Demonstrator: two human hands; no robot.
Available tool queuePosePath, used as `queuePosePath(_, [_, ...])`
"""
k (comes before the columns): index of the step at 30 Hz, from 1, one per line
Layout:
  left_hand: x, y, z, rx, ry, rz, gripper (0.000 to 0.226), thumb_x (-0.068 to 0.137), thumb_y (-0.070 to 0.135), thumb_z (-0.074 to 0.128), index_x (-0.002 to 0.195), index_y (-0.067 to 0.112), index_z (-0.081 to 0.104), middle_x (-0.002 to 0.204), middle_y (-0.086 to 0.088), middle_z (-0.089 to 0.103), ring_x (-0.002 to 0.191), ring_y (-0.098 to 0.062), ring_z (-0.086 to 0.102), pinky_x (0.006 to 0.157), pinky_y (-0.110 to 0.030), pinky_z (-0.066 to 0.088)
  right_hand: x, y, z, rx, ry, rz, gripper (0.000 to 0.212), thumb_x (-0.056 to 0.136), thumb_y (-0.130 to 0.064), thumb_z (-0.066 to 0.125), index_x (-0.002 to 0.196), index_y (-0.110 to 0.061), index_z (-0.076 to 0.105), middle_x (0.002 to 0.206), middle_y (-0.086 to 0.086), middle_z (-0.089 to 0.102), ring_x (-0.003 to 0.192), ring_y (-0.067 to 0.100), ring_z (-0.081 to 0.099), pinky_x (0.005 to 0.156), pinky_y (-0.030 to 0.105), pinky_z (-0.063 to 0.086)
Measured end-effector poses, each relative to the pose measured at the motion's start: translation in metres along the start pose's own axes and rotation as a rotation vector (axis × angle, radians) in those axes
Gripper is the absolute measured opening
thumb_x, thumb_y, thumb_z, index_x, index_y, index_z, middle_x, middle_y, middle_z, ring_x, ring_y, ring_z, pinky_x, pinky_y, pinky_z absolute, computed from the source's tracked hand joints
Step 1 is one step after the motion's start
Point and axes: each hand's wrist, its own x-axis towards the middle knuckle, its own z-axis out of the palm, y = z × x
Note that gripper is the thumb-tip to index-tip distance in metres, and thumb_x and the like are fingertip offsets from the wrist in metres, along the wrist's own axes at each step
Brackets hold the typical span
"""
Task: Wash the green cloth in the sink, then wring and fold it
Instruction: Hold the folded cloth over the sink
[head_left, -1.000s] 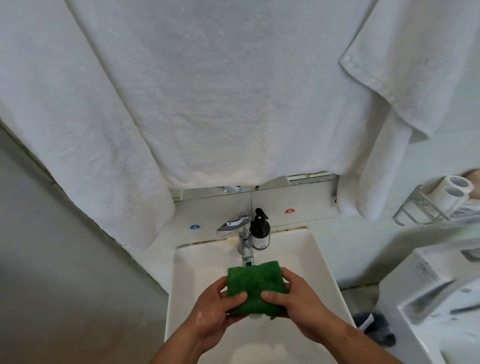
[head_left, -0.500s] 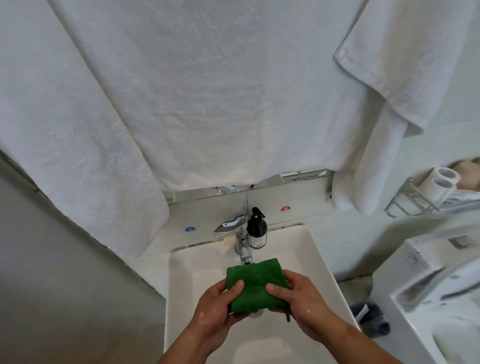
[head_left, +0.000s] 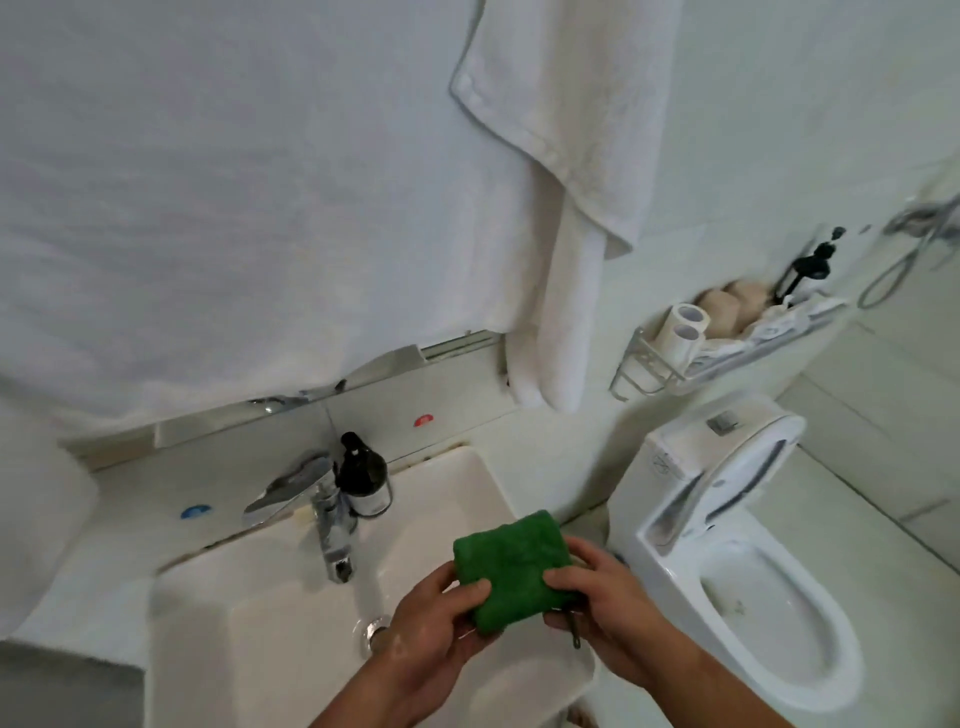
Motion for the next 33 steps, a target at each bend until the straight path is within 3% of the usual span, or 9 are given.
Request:
queuePosePath(3, [0.033, 0.006, 0.053, 0.039, -0.025, 0.0, 0.031, 0.092, -0.004, 0.056, 0.12, 0.006, 0.062, 0.108, -0.02, 0.074, 0.093, -0.033, 0.071, 0.081, -0.041, 0.054, 0.019, -0.023, -0.052, 0.063, 0.044, -0.041, 0.041, 0.082, 0.007, 0.064, 0.121, -0.003, 0.061, 0.11, 0.021, 0.073, 0.097, 0.036, 0.068, 0.079, 0.043, 0.051])
queuePosePath(7, [0.092, 0.006, 0.132, 0.082, -0.019, -0.032, 0.031, 0.093, -0.002, 0.052, 0.118, 0.01, 0.067, 0.111, -0.015, 0.075, 0.106, -0.033, 0.069, 0.082, -0.039, 0.054, 0.051, -0.062, -0.137, 0.027, 0.079, -0.071, 0.035, 0.088, 0.01, 0.058, 0.118, -0.007, 0.062, 0.109, 0.018, 0.074, 0.102, 0.039, 0.07, 0.075, 0.044, 0.054])
queuePosePath(10, [0.142, 0.0, 0.194, 0.115, 0.01, -0.073, 0.032, 0.093, -0.004, 0.051, 0.117, 0.008, 0.068, 0.108, -0.014, 0.075, 0.101, -0.032, 0.069, 0.077, -0.038, 0.055, 0.081, -0.093, -0.206, -0.057, 0.077, -0.067, 0.035, 0.088, 0.007, 0.061, 0.117, -0.012, 0.064, 0.111, 0.014, 0.073, 0.102, 0.034, 0.072, 0.089, 0.05, 0.058])
queuePosePath(14, [0.213, -0.016, 0.263, 0.149, 0.041, -0.111, 0.03, 0.096, -0.005, 0.05, 0.119, 0.007, 0.064, 0.111, -0.016, 0.074, 0.105, -0.035, 0.069, 0.088, -0.043, 0.056, 0.125, -0.129, -0.289, -0.208, 0.111, -0.048, 0.035, 0.085, 0.01, 0.062, 0.112, -0.014, 0.066, 0.107, 0.017, 0.073, 0.095, 0.032, 0.073, 0.081, 0.042, 0.061])
queuePosePath(17, [0.266, -0.028, 0.307, 0.116, 0.089, -0.129, 0.024, 0.096, -0.004, 0.054, 0.116, 0.006, 0.061, 0.104, -0.016, 0.074, 0.094, -0.031, 0.071, 0.089, -0.044, 0.055, 0.163, -0.149, -0.343, -0.31, 0.142, -0.015, 0.036, 0.086, 0.01, 0.062, 0.115, -0.012, 0.064, 0.108, 0.018, 0.071, 0.093, 0.033, 0.074, 0.085, 0.05, 0.06])
queuePosePath(20, [0.315, -0.035, 0.343, 0.094, 0.105, -0.159, 0.018, 0.096, -0.004, 0.055, 0.108, 0.008, 0.061, 0.099, -0.015, 0.074, 0.088, -0.027, 0.071, 0.078, -0.038, 0.057, 0.201, -0.166, -0.387, -0.507, 0.173, 0.004, 0.036, 0.085, 0.004, 0.065, 0.119, -0.009, 0.061, 0.105, 0.015, 0.07, 0.087, 0.032, 0.074, 0.083, 0.056, 0.059])
queuePosePath(22, [0.347, -0.042, 0.359, 0.092, 0.127, -0.169, 0.019, 0.096, -0.003, 0.055, 0.112, 0.006, 0.061, 0.107, -0.018, 0.072, 0.092, -0.028, 0.071, 0.073, -0.036, 0.057, 0.227, -0.177, -0.407, -0.684, 0.164, -0.003, 0.035, 0.085, 0.0, 0.064, 0.119, -0.009, 0.061, 0.104, 0.013, 0.069, 0.087, 0.03, 0.073, 0.081, 0.05, 0.061])
queuePosePath(27, [0.415, -0.062, 0.38, 0.084, 0.215, -0.184, 0.024, 0.096, -0.004, 0.054, 0.118, 0.005, 0.059, 0.119, -0.024, 0.067, 0.107, -0.035, 0.068, 0.08, -0.039, 0.059, 0.294, -0.198, -0.434, -1.225, 0.116, -0.041, 0.035, 0.084, -0.008, 0.059, 0.119, -0.007, 0.059, 0.111, 0.014, 0.063, 0.102, 0.031, 0.063, 0.086, 0.04, 0.055])
queuePosePath(33, [0.458, -0.084, 0.387, 0.139, 0.317, -0.162, 0.017, 0.094, -0.007, 0.058, 0.098, 0.01, 0.059, 0.113, -0.024, 0.065, 0.106, -0.039, 0.067, 0.086, -0.042, 0.058, 0.358, -0.194, -0.453, -1.522, 0.06, -0.001, 0.033, 0.085, -0.01, 0.054, 0.118, -0.011, 0.057, 0.115, 0.012, 0.063, 0.106, 0.032, 0.059, 0.092, 0.042, 0.052])
